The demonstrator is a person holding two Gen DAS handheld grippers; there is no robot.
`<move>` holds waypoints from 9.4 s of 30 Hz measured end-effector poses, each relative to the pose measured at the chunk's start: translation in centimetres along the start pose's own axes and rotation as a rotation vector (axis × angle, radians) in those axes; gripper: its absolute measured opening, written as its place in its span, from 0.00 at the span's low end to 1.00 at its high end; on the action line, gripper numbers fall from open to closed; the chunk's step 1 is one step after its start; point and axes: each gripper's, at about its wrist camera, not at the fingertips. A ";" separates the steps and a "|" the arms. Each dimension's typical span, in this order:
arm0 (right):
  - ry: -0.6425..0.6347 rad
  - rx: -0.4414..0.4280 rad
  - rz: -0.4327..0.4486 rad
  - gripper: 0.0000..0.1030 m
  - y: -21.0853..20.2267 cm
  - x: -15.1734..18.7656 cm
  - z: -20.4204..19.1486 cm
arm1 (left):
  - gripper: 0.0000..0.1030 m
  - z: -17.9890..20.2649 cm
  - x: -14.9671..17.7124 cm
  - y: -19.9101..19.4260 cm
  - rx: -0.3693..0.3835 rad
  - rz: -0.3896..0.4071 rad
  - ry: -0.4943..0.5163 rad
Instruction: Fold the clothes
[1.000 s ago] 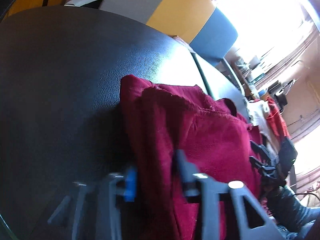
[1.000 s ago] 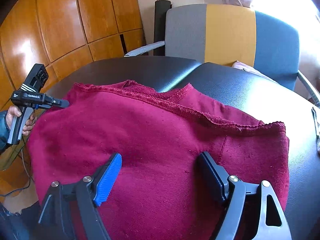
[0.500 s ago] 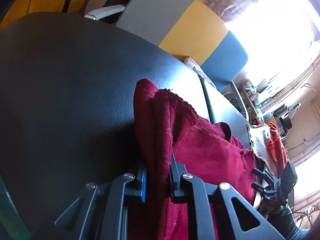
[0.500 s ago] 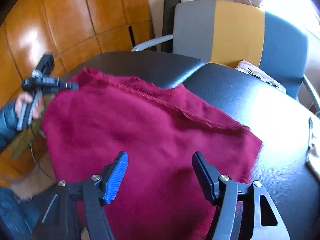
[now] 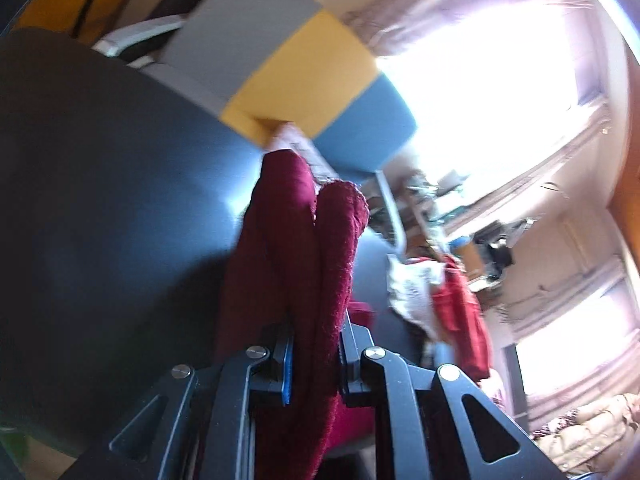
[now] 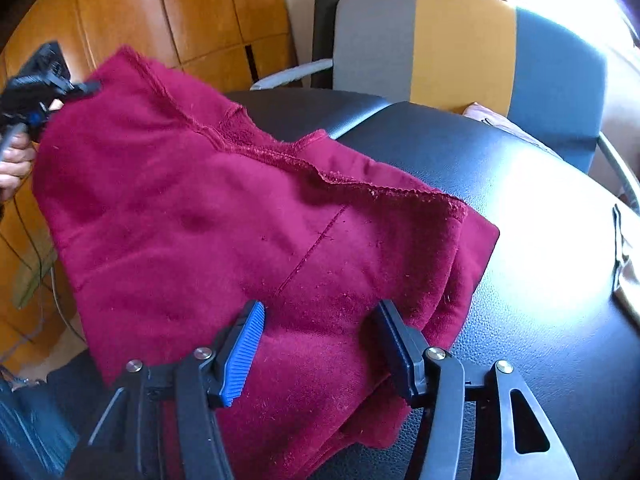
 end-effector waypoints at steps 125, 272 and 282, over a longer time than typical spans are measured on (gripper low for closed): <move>0.600 -0.024 0.333 0.14 -6.8 5.5 11.2 | 0.24 12.1 18.9 17.2 -0.054 -0.256 0.536; -0.697 -0.599 -0.205 0.16 25.5 -19.5 -45.6 | 0.50 -20.0 19.4 -23.5 -1.151 0.609 -0.587; -0.647 -0.500 -0.040 0.53 18.0 -20.0 -45.5 | 0.63 -13.6 20.0 -24.8 -1.385 0.620 -0.569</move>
Point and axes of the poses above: each gripper's, at about its wrist camera, not at the fingertips, and y roughly the way its jaws point, z to its right, x to its underside, and after that the axes turned 3 degrees about -x, right-handed
